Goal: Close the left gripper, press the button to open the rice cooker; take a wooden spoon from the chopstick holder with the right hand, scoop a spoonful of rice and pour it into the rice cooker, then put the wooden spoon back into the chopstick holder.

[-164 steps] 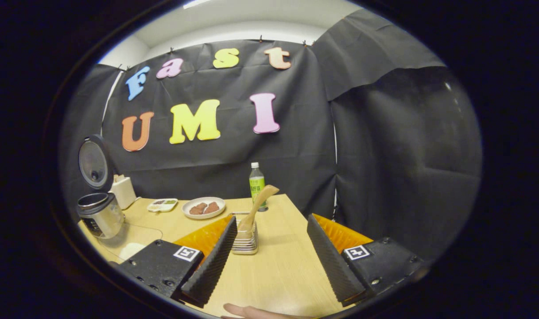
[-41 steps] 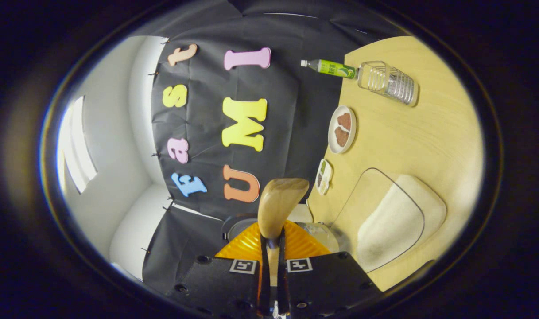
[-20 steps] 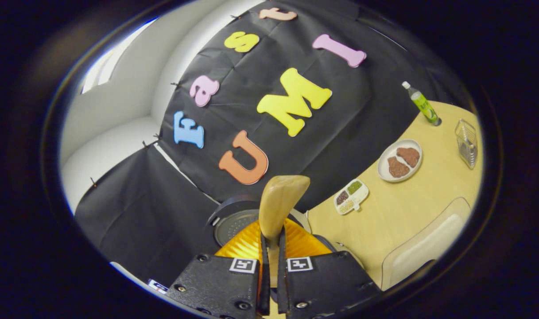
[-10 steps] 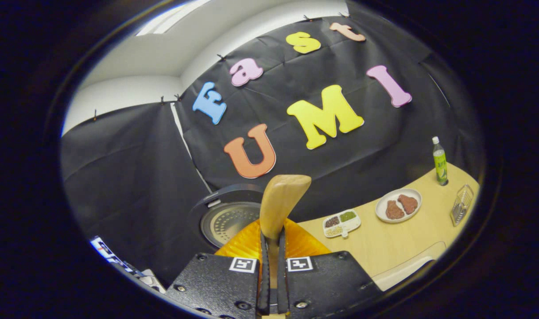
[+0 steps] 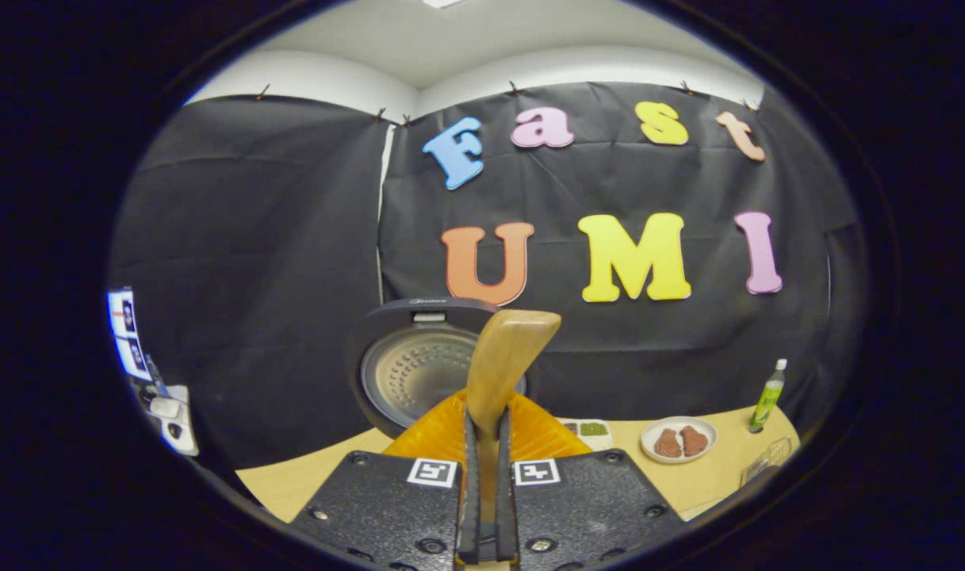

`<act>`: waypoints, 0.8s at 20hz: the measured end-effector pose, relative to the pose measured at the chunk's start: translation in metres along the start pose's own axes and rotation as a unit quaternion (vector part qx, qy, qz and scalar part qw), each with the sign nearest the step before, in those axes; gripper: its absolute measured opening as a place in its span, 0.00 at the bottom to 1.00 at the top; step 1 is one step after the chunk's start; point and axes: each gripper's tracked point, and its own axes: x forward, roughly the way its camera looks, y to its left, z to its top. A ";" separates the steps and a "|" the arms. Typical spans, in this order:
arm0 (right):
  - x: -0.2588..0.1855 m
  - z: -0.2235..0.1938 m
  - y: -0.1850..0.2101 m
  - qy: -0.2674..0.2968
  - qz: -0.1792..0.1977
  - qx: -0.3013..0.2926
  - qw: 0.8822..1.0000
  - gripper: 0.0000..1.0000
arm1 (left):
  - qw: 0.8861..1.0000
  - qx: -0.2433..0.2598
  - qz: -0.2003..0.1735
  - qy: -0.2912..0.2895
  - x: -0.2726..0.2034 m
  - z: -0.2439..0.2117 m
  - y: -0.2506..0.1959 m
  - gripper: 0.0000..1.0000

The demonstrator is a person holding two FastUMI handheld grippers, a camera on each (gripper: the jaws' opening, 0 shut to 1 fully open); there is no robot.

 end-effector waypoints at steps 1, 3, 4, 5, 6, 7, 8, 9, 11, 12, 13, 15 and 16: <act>0.001 -0.002 0.004 0.000 0.002 -0.013 1.000 0.13 | 1.000 0.001 0.001 0.003 0.000 -0.002 0.001 0.95; 0.004 -0.009 0.010 0.004 0.005 -0.041 0.999 0.13 | 1.000 -0.002 0.002 0.006 -0.001 -0.003 0.002 0.94; 0.005 -0.012 0.012 0.006 0.007 -0.053 0.999 0.13 | 1.000 -0.006 0.003 0.006 -0.001 -0.002 0.002 0.93; 0.006 -0.015 0.012 0.010 0.007 -0.063 0.998 0.13 | 1.000 -0.010 0.003 0.006 -0.001 -0.002 0.001 0.93; 0.006 -0.017 0.013 0.015 0.008 -0.073 0.997 0.13 | 1.000 -0.014 0.004 0.006 -0.002 -0.001 0.002 0.93; 0.007 -0.021 0.014 0.020 0.007 -0.085 0.996 0.13 | 1.000 -0.016 0.005 0.006 -0.001 -0.003 0.002 0.93; 0.006 -0.022 0.016 0.020 0.009 -0.097 0.995 0.13 | 1.000 -0.016 0.004 0.006 -0.001 -0.002 0.001 0.93; 0.007 -0.023 0.019 0.022 0.009 -0.110 0.994 0.13 | 1.000 -0.016 -0.001 0.006 -0.002 -0.002 0.000 0.93; 0.009 -0.030 0.024 0.029 0.011 -0.140 0.990 0.13 | 1.000 -0.015 -0.007 0.004 0.000 -0.001 -0.004 0.93; 0.009 -0.033 0.025 0.033 0.010 -0.156 0.987 0.13 | 1.000 -0.014 -0.008 0.004 0.001 -0.001 -0.005 0.93; 0.010 -0.037 0.027 0.035 0.012 -0.171 0.985 0.13 | 1.000 -0.012 -0.008 0.005 0.001 -0.001 -0.005 0.93; 0.009 -0.039 0.030 0.030 0.012 -0.202 0.979 0.13 | 1.000 -0.009 -0.009 0.006 0.001 -0.001 -0.009 0.93; 0.007 -0.039 0.030 0.027 0.010 -0.215 0.976 0.13 | 1.000 -0.007 -0.012 0.007 0.002 -0.001 -0.012 0.93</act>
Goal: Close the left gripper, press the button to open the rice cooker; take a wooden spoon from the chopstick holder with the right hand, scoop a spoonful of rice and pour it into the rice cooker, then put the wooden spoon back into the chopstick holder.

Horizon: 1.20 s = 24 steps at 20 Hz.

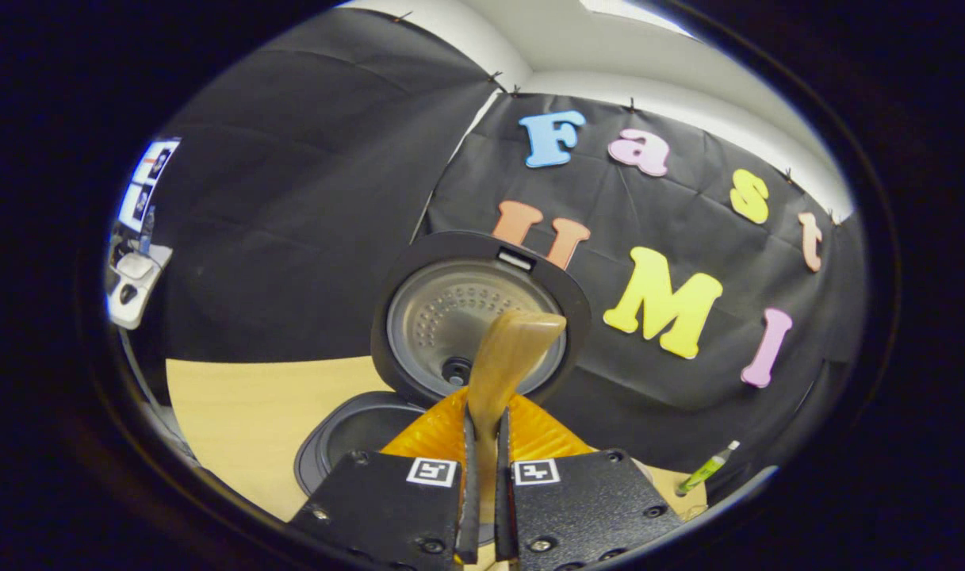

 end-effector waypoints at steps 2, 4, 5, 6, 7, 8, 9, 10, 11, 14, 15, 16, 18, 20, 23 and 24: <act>-0.007 -0.003 -0.001 -0.006 -0.004 -0.004 1.000 0.13 | 1.000 0.003 -0.005 0.005 0.001 -0.003 -0.007 0.93; -0.018 -0.005 -0.006 -0.008 -0.005 0.006 1.000 0.13 | 1.000 0.006 -0.011 0.007 0.002 -0.004 -0.015 0.93; -0.020 -0.004 -0.011 -0.008 -0.005 0.011 1.000 0.13 | 1.000 0.008 -0.012 0.007 0.002 -0.004 -0.018 0.93; -0.023 -0.004 -0.017 -0.009 -0.007 0.015 1.000 0.13 | 1.000 0.009 -0.013 0.007 0.002 -0.004 -0.020 0.93; -0.025 -0.005 -0.024 -0.009 -0.009 0.018 1.000 0.13 | 1.000 0.010 -0.015 0.008 0.002 -0.003 -0.022 0.93; -0.028 -0.006 -0.031 -0.009 -0.013 0.022 1.000 0.13 | 1.000 0.010 -0.017 0.009 0.002 -0.002 -0.025 0.93; -0.029 -0.010 -0.041 -0.008 -0.018 0.027 0.999 0.13 | 1.000 0.011 -0.019 0.009 0.001 -0.001 -0.028 0.93; -0.032 -0.012 -0.050 -0.006 -0.022 0.035 0.999 0.13 | 1.000 0.012 -0.022 0.008 0.001 -0.001 -0.032 0.93; -0.036 -0.013 -0.061 -0.005 -0.030 0.042 0.999 0.13 | 1.000 0.013 -0.024 0.008 0.000 0.000 -0.036 0.93; -0.045 -0.024 -0.098 -0.001 -0.053 0.070 0.996 0.13 | 0.999 0.011 -0.032 0.009 -0.001 0.003 -0.047 0.93; -0.047 -0.030 -0.111 0.003 -0.063 0.080 0.995 0.14 | 0.999 0.009 -0.037 0.010 0.000 0.002 -0.053 0.93; -0.050 -0.037 -0.125 0.009 -0.074 0.091 0.993 0.14 | 0.999 0.008 -0.043 0.010 0.000 0.003 -0.059 0.93; -0.056 -0.051 -0.158 0.018 -0.098 0.117 0.988 0.15 | 0.999 0.011 -0.052 0.007 0.000 0.007 -0.072 0.84; -0.064 -0.067 -0.188 0.029 -0.116 0.154 0.981 0.14 | 0.998 0.016 -0.060 0.010 0.002 0.004 -0.084 0.93; -0.074 -0.091 -0.235 0.040 -0.139 0.202 0.969 0.14 | 0.997 0.020 -0.071 0.016 0.004 0.002 -0.098 0.84; -0.077 -0.098 -0.251 0.041 -0.147 0.211 0.966 0.14 | 0.997 0.022 -0.073 0.016 0.003 0.001 -0.102 0.93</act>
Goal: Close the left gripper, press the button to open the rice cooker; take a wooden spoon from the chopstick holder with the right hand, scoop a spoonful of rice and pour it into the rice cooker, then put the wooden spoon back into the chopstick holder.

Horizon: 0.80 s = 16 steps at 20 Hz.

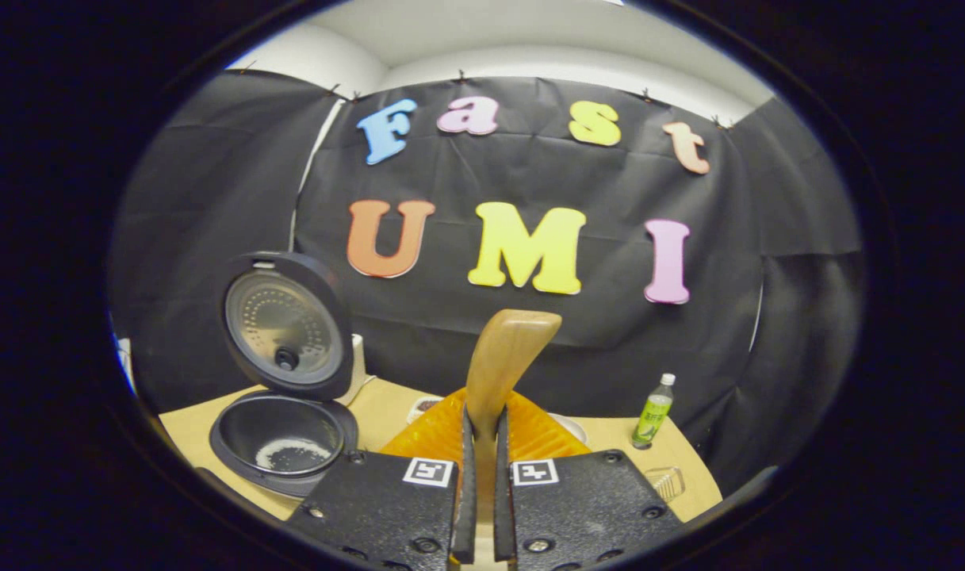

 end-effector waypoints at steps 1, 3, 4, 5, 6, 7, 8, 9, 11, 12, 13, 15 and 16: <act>0.004 -0.001 -0.019 -0.001 -0.011 0.002 1.000 0.14 | 1.000 0.001 -0.001 0.000 -0.001 0.001 -0.003 0.93; 0.006 -0.004 -0.051 -0.003 -0.031 -0.004 1.000 0.14 | 1.000 -0.002 -0.005 -0.001 0.002 0.003 -0.009 0.95; 0.005 -0.006 -0.067 -0.002 -0.041 -0.011 0.999 0.14 | 1.000 -0.005 -0.011 0.000 0.004 0.002 -0.014 0.95; 0.005 -0.006 -0.079 -0.004 -0.045 -0.012 0.999 0.14 | 1.000 -0.008 -0.016 0.001 0.005 0.003 -0.020 0.95; 0.004 -0.006 -0.092 -0.005 -0.052 -0.012 0.999 0.14 | 1.000 -0.008 -0.017 0.002 0.007 0.004 -0.023 0.95; 0.003 -0.006 -0.103 -0.006 -0.056 -0.010 0.998 0.14 | 1.000 -0.007 -0.016 0.002 0.009 0.004 -0.023 0.95; 0.003 -0.007 -0.113 -0.005 -0.061 -0.011 0.998 0.14 | 1.000 -0.005 -0.013 0.002 0.011 0.005 -0.024 0.95; 0.003 -0.009 -0.127 -0.005 -0.069 -0.015 0.997 0.15 | 1.000 -0.002 -0.008 0.001 0.013 0.005 -0.024 0.95; 0.004 -0.014 -0.148 -0.002 -0.085 -0.030 0.996 0.14 | 1.000 -0.001 -0.002 -0.001 0.015 0.005 -0.024 0.95; 0.003 -0.016 -0.158 -0.001 -0.093 -0.037 0.995 0.14 | 1.000 -0.001 -0.001 -0.001 0.017 0.006 -0.023 0.95; 0.004 -0.019 -0.168 0.001 -0.098 -0.041 0.994 0.14 | 1.000 -0.002 0.000 -0.004 0.017 0.007 -0.025 0.95; 0.009 -0.029 -0.187 0.008 -0.108 -0.038 0.993 0.15 | 1.000 -0.004 0.003 -0.010 0.017 0.012 -0.024 0.95; 0.012 -0.035 -0.194 0.011 -0.113 -0.035 0.993 0.15 | 1.000 -0.003 0.004 -0.013 0.017 0.014 -0.022 0.95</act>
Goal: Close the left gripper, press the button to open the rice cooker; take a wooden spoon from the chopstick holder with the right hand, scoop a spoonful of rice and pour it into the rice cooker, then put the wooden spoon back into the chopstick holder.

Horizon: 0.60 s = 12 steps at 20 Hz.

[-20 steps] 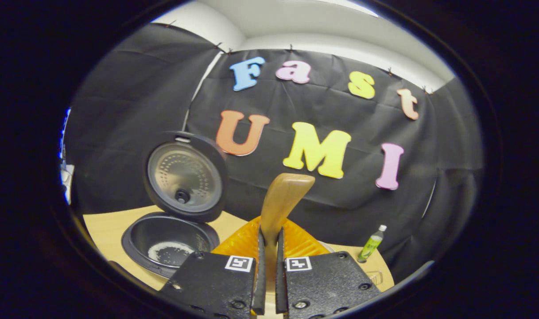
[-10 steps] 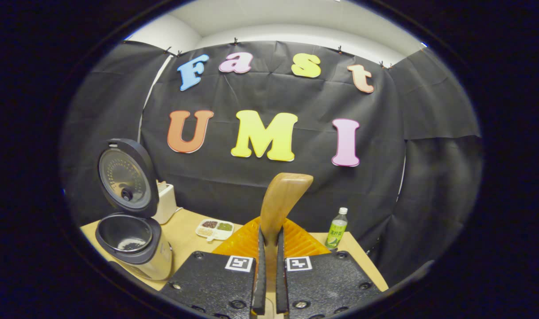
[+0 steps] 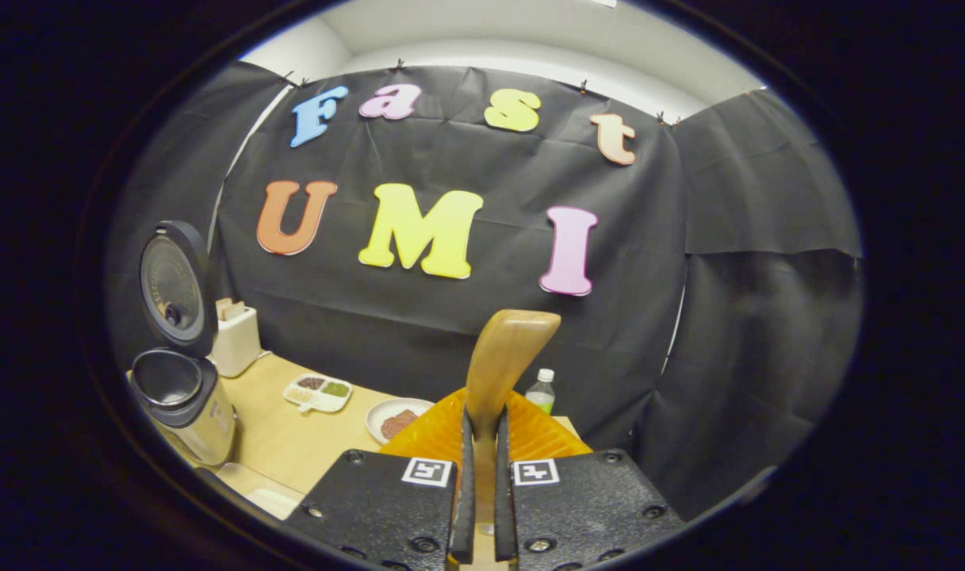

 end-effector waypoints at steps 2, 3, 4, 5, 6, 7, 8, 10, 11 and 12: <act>0.012 -0.016 -0.011 0.012 -0.006 0.004 1.000 0.16 | 1.000 0.001 0.002 -0.006 0.000 0.002 0.003 0.95; 0.017 -0.025 -0.014 0.016 -0.006 0.008 1.000 0.16 | 1.000 0.002 0.005 -0.007 0.000 0.003 0.006 0.95; 0.016 -0.031 -0.016 0.019 -0.006 0.012 1.000 0.16 | 1.000 0.003 0.009 -0.009 0.002 0.003 0.010 0.95; 0.022 -0.037 -0.019 0.022 -0.006 0.019 1.000 0.16 | 1.000 0.002 0.014 -0.012 0.003 0.005 0.014 0.95; 0.027 -0.044 -0.019 0.025 -0.004 0.029 0.999 0.16 | 1.000 0.000 0.019 -0.015 0.004 0.008 0.018 0.95; 0.031 -0.052 -0.018 0.032 -0.005 0.034 0.999 0.16 | 1.000 -0.002 0.019 -0.015 0.006 0.006 0.020 0.95; 0.035 -0.057 -0.020 0.036 -0.007 0.034 0.999 0.16 | 1.000 -0.002 0.018 -0.015 0.007 0.007 0.021 0.95; 0.039 -0.060 -0.025 0.031 -0.011 0.032 0.999 0.16 | 0.999 -0.001 0.026 -0.020 0.007 0.005 0.030 0.95; 0.049 -0.065 -0.030 0.025 -0.015 0.030 0.999 0.16 | 0.999 -0.001 0.031 -0.022 0.010 0.004 0.034 0.95; 0.050 -0.066 -0.032 0.023 -0.016 0.031 0.999 0.16 | 0.999 -0.004 0.034 -0.023 0.010 0.005 0.037 0.95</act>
